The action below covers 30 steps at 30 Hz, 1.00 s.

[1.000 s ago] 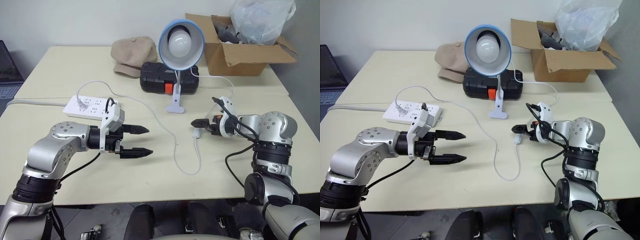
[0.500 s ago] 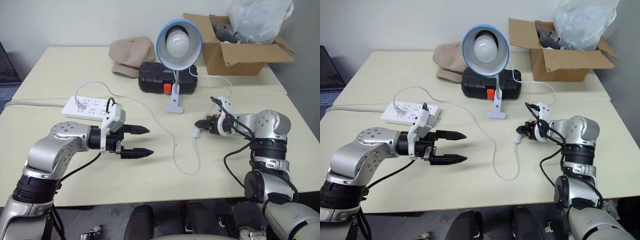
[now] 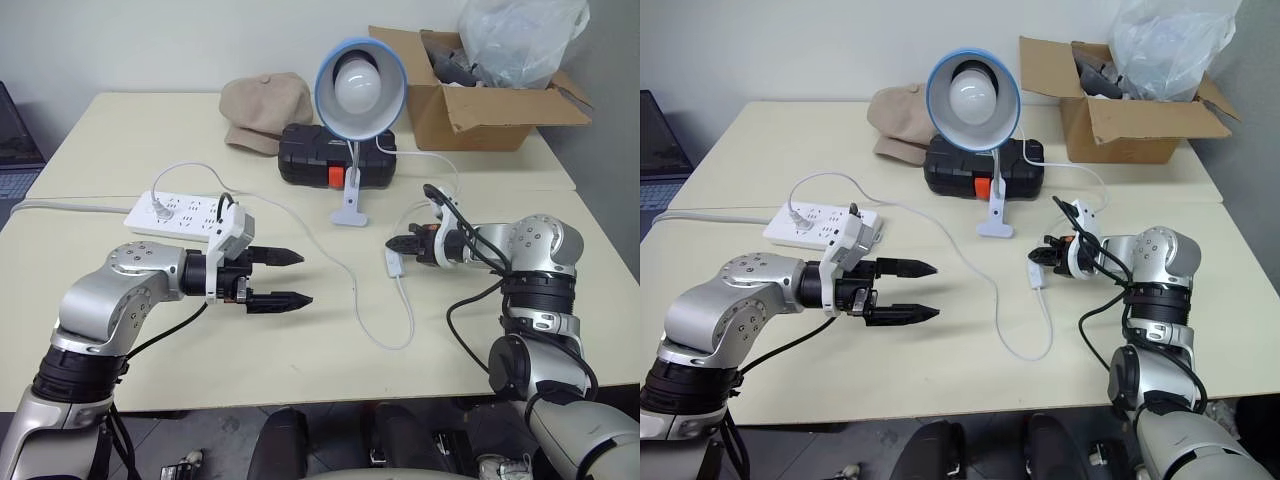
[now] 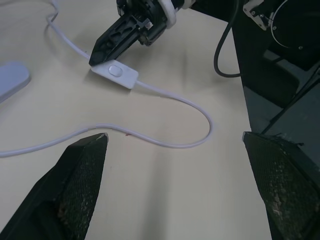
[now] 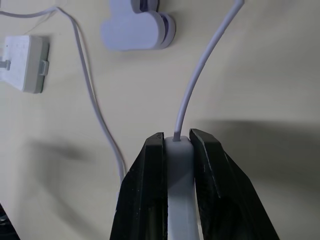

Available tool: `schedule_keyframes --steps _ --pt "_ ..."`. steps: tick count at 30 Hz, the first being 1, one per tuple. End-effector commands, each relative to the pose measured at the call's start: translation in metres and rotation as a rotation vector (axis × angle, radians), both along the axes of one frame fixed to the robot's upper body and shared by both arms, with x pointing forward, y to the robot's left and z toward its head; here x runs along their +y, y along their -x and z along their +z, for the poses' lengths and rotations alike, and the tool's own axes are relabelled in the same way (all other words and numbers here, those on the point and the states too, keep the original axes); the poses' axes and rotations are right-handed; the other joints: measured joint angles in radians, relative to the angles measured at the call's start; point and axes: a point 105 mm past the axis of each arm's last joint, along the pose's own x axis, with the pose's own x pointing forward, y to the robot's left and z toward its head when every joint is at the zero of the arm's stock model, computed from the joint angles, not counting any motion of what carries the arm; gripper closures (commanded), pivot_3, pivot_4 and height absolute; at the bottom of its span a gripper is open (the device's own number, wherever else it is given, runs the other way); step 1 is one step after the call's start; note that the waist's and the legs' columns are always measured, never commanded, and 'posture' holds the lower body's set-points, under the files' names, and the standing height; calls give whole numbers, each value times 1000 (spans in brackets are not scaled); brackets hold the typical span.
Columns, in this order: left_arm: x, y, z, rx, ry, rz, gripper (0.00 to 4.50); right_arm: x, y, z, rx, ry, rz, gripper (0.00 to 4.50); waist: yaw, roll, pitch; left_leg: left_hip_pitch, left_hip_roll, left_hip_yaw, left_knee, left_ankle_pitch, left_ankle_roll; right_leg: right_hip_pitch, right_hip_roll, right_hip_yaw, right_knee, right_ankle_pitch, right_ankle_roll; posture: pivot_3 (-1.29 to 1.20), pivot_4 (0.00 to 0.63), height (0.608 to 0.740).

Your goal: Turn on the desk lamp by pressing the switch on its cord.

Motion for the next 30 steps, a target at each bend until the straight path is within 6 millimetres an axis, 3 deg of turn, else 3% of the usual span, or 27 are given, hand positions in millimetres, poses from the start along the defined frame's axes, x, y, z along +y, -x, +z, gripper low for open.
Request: schedule_keyframes --steps 1,13,17,30 --pt "-6 0 18 -27 50 -8 0 0 -3 27 -85 -96 -11 4129 0 0 0 0 0 0 0 0 0 0 0 0 0 0 0 0 150 740" --pt "-16 -2 29 182 224 30 0 19 14 67 -337 -308 31 4130 0 0 0 0 0 -1 -1 0 0 0 0 0 0 0 0 0 150 740" --pt "-22 -6 33 257 298 32 0 25 29 85 -446 -412 97 4130 0 0 0 0 0 -1 0 0 0 0 0 0 0 0 0 0 150 740" --pt "-34 -26 53 322 419 20 0 39 56 97 -488 -504 219 4130 0 0 0 0 0 -1 0 0 0 0 0 -1 0 0 0 0 150 740"
